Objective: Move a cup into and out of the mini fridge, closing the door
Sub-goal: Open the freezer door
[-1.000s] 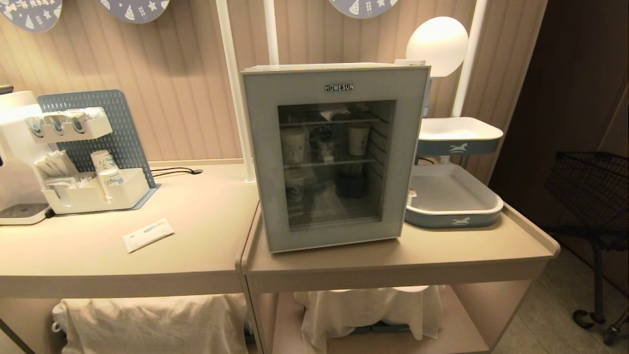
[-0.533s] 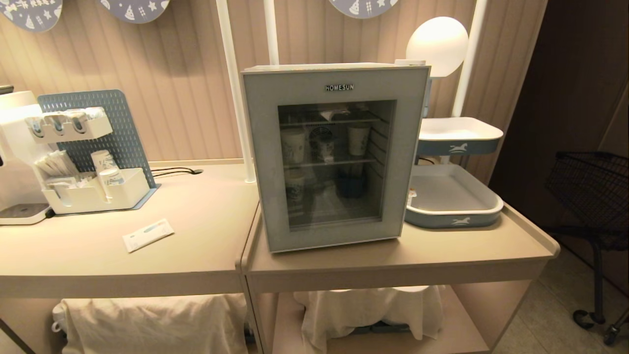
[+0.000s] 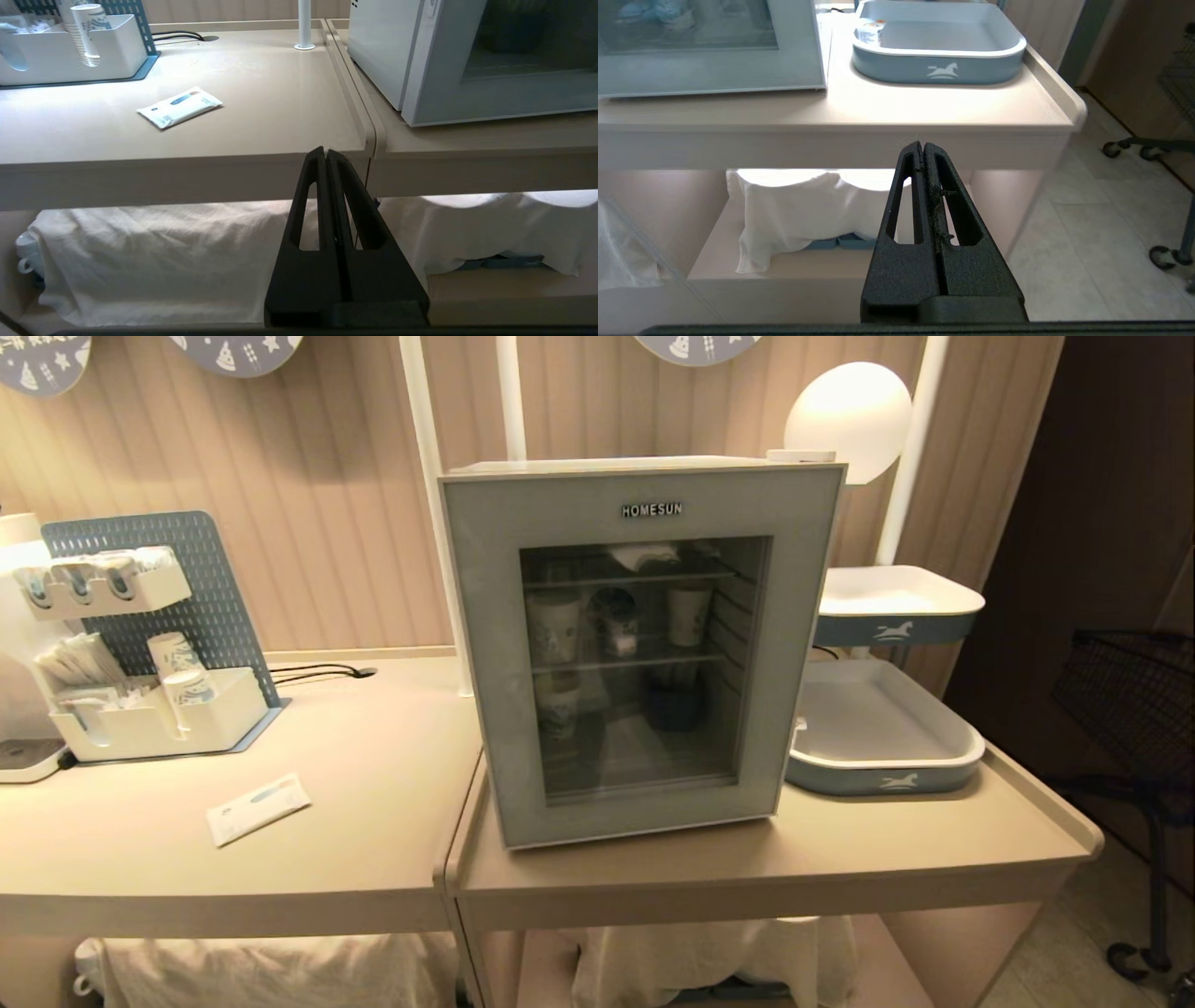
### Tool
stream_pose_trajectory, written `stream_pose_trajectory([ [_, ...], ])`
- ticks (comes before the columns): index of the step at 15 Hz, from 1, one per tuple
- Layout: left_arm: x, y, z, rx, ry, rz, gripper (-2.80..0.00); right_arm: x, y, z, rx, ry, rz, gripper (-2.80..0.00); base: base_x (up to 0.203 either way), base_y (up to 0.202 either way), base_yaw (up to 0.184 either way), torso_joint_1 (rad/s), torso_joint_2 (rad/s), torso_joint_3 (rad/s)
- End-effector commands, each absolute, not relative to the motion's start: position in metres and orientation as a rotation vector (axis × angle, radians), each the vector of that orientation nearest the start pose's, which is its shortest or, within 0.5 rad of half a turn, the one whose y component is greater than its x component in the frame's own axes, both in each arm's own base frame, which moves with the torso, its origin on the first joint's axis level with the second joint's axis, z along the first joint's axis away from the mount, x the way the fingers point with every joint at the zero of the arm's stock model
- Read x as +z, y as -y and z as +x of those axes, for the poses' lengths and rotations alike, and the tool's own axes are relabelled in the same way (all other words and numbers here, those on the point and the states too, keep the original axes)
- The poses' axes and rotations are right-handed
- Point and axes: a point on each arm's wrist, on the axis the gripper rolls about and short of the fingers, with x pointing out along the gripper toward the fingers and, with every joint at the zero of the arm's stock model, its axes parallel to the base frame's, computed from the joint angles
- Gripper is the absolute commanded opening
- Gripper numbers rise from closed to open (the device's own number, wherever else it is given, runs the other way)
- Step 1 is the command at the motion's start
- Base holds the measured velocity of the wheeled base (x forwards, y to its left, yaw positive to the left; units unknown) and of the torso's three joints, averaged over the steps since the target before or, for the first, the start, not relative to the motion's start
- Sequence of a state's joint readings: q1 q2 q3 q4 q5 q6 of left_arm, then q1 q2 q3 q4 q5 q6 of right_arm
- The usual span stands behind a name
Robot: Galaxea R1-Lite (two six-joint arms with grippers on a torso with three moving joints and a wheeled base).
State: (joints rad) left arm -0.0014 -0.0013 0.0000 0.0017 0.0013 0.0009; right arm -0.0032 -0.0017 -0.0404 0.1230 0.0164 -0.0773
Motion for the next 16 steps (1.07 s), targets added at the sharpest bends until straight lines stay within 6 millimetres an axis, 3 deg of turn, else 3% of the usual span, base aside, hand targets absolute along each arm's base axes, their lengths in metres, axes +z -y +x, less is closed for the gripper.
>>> stream_pose_trajectory([
  [1, 0.075, 0.000, -0.023, 0.000, -0.002, 0.000, -2.80, 0.074, 0.000, -0.026, 0.017, -0.082, -0.077, -2.80, 0.150, 0.000, -0.002, 0.007, 0.00, 0.002],
  [6, 0.076, 0.000, -0.023, 0.002, 0.001, 0.013, -2.80, 0.074, -0.001, -0.027, 0.019, -0.080, -0.079, -2.80, 0.017, 0.000, 0.000, 0.001, 0.00, 0.000],
  [8, 0.092, 0.000, -0.028, 0.009, 0.051, 0.027, -2.80, 0.074, -0.001, -0.027, 0.022, -0.080, -0.086, -2.80, 0.000, 0.000, 0.000, 0.000, 0.00, 0.000],
  [13, 0.208, -0.001, -0.075, 0.035, 0.144, 0.028, -2.80, 0.074, -0.001, -0.027, 0.022, -0.080, -0.091, -2.80, 0.000, 0.000, 0.000, 0.000, 0.00, 0.000],
  [16, 0.252, -0.001, -0.043, 0.011, -0.026, 0.027, -2.80, 0.074, -0.001, -0.027, 0.022, -0.080, -0.090, -2.80, 0.000, 0.000, 0.000, 0.000, 0.00, 0.000],
])
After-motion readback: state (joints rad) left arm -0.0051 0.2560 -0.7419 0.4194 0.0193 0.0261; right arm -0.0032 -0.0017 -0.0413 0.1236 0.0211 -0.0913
